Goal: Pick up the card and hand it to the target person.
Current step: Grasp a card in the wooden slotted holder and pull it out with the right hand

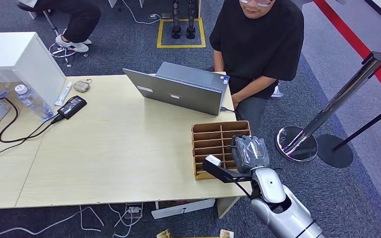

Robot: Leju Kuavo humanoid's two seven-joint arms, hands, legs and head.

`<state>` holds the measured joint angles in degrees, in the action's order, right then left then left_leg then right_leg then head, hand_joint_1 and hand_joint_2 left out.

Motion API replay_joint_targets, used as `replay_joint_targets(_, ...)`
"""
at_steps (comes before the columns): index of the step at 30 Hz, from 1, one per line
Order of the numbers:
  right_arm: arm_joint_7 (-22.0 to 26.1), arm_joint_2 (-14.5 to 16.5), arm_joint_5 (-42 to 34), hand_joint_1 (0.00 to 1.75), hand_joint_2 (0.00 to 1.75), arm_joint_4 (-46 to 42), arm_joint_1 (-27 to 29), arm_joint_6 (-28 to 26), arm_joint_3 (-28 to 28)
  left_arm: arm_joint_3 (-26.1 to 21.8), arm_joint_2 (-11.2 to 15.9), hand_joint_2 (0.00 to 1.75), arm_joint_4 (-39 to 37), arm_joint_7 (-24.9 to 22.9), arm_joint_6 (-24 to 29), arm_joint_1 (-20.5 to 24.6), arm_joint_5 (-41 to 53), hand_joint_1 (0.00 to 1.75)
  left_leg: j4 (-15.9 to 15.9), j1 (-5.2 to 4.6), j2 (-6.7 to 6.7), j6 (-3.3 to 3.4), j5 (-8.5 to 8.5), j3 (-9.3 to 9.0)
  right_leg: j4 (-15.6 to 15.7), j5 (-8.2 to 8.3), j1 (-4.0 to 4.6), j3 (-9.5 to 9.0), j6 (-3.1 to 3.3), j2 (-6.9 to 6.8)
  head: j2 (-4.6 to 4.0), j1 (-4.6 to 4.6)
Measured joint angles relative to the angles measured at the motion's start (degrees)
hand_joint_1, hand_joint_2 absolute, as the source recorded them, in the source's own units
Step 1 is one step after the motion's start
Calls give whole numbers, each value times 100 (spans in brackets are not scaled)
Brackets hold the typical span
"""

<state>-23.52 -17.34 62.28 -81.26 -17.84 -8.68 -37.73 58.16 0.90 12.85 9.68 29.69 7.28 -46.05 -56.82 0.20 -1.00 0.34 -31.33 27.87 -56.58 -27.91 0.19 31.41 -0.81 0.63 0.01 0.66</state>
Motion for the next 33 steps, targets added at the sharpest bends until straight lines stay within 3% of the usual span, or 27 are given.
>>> replay_joint_targets(9, -55, -254, 63, 151, 175, -523, -44, 203, 16, -2, 0, 0, 0, 26, 14, -27, -53, 0, -1, 0, 0, 0, 0, 1, 0, 1, 0, 1, -1, 0, 0, 0)
replay_joint_targets(33, 107, -677, -47, 154, 175, -2044, -186, 97, 214, -2, 0, 0, 0, 81, 16, -33, -107, 0, -1, 0, 0, 0, 0, 1, 0, 1, 0, 1, -2, 0, 0, 1)
